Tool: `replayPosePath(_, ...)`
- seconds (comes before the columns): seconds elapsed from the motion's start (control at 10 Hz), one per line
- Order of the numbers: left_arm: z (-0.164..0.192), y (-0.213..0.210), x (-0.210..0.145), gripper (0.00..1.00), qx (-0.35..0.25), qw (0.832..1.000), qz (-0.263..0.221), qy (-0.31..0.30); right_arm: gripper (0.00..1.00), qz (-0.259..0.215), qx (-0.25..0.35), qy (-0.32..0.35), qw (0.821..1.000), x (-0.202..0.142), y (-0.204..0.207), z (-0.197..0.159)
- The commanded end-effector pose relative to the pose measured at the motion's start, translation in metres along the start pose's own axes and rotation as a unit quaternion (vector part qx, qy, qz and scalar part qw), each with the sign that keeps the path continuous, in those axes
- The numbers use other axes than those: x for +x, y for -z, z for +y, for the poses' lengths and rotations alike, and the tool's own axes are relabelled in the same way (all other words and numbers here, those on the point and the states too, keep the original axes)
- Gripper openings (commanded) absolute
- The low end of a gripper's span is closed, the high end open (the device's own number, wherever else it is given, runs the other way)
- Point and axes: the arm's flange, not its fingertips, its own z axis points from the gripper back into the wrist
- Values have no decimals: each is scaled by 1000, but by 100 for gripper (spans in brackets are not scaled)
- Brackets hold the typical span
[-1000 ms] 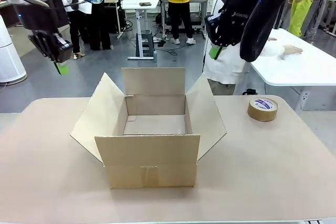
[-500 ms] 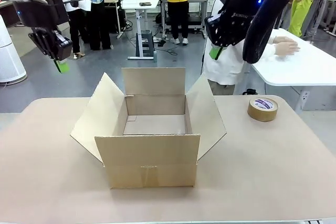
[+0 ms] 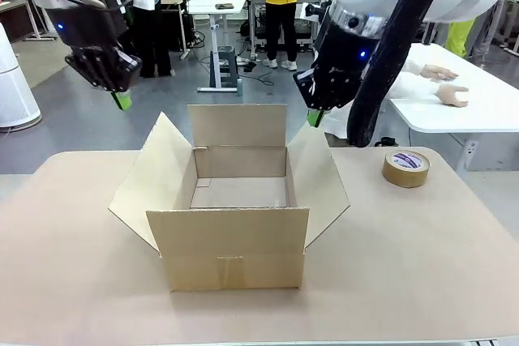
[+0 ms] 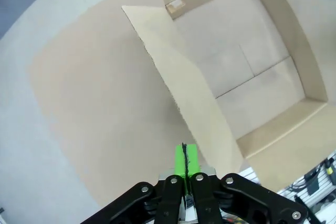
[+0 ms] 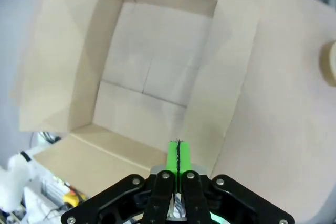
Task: Wrap the clocks to prevent damage.
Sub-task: Open the side flaps of the Package Box.
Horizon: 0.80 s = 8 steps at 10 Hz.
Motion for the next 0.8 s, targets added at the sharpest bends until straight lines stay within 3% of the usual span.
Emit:
replayPosePath(0.0,-13,26,6,0,14,998,2,-55,1,-32,-10,40,999,7,18,4)
replayPosePath(0.1,-17,42,12,0,33,994,4,-100,1,-60,-29,62,996,11,28,2)
replayPosePath(0.3,-24,69,21,0,68,988,12,-139,1,-67,-43,98,992,18,51,0)
replayPosePath(0.7,-16,87,29,0,18,990,23,-142,1,-33,-57,125,990,26,85,-10)
